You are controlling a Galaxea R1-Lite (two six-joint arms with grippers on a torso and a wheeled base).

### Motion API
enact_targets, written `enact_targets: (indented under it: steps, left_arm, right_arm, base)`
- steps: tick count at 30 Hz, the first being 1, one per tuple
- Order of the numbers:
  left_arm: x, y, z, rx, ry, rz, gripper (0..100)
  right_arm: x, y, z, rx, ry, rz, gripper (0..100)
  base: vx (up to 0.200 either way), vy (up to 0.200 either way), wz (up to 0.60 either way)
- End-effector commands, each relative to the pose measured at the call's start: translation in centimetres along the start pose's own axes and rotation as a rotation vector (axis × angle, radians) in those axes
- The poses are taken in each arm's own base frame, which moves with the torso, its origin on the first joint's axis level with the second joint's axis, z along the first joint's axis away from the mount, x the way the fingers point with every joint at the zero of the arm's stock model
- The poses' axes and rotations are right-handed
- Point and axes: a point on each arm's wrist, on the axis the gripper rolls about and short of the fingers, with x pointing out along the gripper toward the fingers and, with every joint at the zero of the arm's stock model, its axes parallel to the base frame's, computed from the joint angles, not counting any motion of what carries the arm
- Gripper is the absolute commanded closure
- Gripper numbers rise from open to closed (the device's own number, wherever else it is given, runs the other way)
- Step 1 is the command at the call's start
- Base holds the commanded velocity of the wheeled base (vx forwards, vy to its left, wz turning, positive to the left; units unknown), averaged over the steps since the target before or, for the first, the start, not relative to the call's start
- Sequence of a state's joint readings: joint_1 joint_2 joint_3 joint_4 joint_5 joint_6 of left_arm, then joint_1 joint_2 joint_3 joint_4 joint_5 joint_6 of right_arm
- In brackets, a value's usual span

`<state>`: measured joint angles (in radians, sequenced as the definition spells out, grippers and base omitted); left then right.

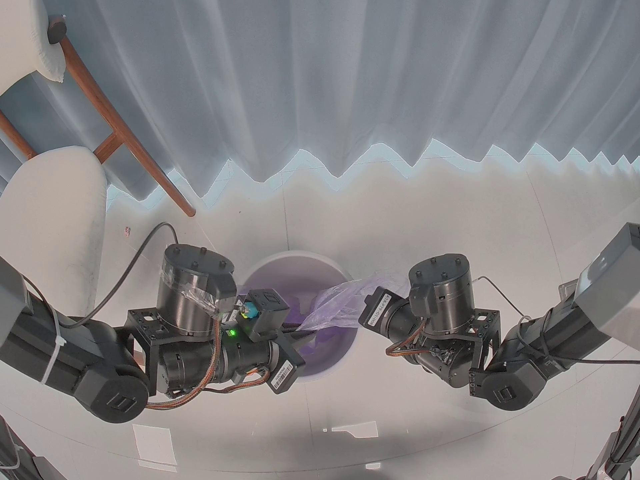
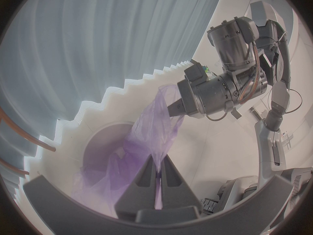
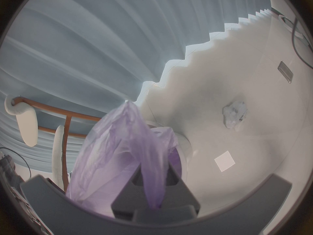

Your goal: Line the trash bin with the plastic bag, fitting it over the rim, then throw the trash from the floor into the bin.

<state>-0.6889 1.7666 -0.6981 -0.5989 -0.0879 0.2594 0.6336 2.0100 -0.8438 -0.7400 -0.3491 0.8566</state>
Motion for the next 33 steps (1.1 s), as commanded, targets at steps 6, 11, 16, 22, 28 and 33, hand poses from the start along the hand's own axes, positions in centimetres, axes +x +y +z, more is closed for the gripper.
enact_targets:
  steps: [6, 11, 16, 22, 28, 33]
  left_arm:
    - [-0.2, -0.1, -0.2, -0.05, -0.008, -0.019, 0]
    - [-2.7, 0.0, 1.4, -0.3, -0.085, -0.004, 0]
    - [-5.3, 1.9, 1.3, -0.373, -0.114, 0.058, 0]
    - [-6.9, 3.5, -2.4, -0.438, -0.089, 0.09, 0]
    - [-8.6, 4.6, -5.1, -0.454, -0.199, 0.009, 0]
    - [-7.7, 5.8, -6.6, -0.502, -0.172, 0.035, 0]
  right_arm:
    - [0.4, 0.0, 0.3, 0.004, -0.028, 0.021, 100]
    - [0.4, -0.7, 0.9, -0.016, -0.062, 0.047, 100]
    - [-0.3, -1.5, 0.3, -0.037, -0.033, 0.083, 100]
    - [-0.5, -1.7, 0.1, -0.049, -0.02, 0.088, 100]
    - [-0.5, -1.8, 0.1, -0.051, -0.019, 0.083, 100]
    - [-0.4, -1.8, -0.1, -0.054, -0.014, 0.078, 100]
  base:
    - [0.0, 0.0, 0.0]
    - [0.0, 0.0, 0.0]
    - [0.0, 0.0, 0.0]
    - [0.0, 0.0, 0.0]
    - [0.0, 0.0, 0.0]
    - [0.0, 0.0, 0.0]
